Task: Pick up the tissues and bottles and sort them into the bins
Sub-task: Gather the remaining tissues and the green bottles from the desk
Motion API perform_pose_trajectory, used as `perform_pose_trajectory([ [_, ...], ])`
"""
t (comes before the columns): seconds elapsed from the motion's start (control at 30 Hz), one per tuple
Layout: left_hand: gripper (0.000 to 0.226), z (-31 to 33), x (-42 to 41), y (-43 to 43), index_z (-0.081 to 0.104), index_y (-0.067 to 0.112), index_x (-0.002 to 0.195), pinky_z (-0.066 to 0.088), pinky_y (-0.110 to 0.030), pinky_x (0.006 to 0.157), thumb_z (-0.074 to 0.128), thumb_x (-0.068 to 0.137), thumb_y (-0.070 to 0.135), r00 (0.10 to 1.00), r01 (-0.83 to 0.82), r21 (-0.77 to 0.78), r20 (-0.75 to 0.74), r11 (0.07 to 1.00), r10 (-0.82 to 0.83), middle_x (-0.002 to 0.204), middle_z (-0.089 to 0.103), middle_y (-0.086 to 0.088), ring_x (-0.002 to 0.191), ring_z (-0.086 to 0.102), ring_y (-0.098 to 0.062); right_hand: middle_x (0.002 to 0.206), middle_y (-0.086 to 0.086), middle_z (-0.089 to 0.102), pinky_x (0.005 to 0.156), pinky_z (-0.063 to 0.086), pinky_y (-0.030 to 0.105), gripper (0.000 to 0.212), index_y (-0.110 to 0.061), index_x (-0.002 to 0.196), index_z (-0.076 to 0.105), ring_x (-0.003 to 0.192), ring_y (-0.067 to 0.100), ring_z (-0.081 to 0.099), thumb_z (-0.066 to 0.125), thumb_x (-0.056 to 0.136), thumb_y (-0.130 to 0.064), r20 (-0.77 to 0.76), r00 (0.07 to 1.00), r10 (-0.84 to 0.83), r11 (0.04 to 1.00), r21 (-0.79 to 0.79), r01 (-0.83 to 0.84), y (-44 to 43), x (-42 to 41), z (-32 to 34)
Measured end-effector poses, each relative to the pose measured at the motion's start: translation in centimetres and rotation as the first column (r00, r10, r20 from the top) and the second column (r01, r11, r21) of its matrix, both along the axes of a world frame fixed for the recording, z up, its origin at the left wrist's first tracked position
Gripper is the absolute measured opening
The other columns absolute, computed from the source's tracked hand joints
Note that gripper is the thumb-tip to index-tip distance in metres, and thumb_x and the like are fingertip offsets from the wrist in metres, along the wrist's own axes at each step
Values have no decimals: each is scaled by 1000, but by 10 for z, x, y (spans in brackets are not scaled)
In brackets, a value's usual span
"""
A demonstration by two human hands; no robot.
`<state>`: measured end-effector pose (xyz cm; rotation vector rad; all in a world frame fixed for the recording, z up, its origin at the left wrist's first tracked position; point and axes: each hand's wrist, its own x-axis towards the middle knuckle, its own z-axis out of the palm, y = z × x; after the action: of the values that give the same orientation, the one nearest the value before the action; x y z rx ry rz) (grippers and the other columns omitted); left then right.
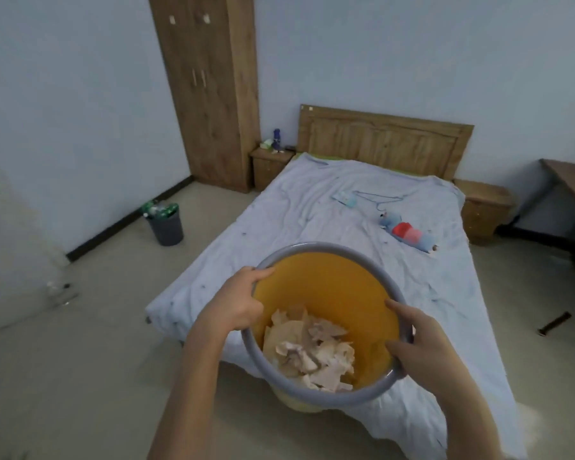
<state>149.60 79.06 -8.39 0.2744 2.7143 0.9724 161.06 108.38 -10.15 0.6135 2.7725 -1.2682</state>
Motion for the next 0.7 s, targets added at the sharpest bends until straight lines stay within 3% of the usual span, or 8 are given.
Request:
perform_pose_trajectory([
  [0.17, 93, 1, -52, -121, 40, 41, 159, 46, -28, 96, 66, 86, -10, 985, -170, 6, 3, 985, 170, 162, 34, 5, 144, 42, -23, 144, -4, 45, 96, 59, 49, 68, -36, 153, 44, 124, 25, 56, 65, 95, -8, -39, 989, 146, 988, -52, -148, -100, -96, 5],
  [0.43, 96, 2, -118, -320, 43, 41, 158, 52, -38, 100, 73, 81, -8, 918, -393, -10, -56, 919, 392, 159, 42, 4, 139, 49, -24, 140, -11, 43, 101, 56, 49, 68, -34, 155, 43, 128, 22, 53, 60, 96, -6, -98, 909, 405, 905, -101, -414, -288, -230, 4],
  [0.7, 95, -28, -150, -480, 49, 38, 154, 46, -22, 89, 73, 77, -12, 824, -563, 59, -31, 824, 566, 151, 46, 4, 136, 51, -21, 141, -9, 39, 103, 55, 43, 70, -33, 159, 35, 128, 22, 51, 55, 99, -3, -42, 769, 638, 766, -68, -639, -448, -327, -9],
])
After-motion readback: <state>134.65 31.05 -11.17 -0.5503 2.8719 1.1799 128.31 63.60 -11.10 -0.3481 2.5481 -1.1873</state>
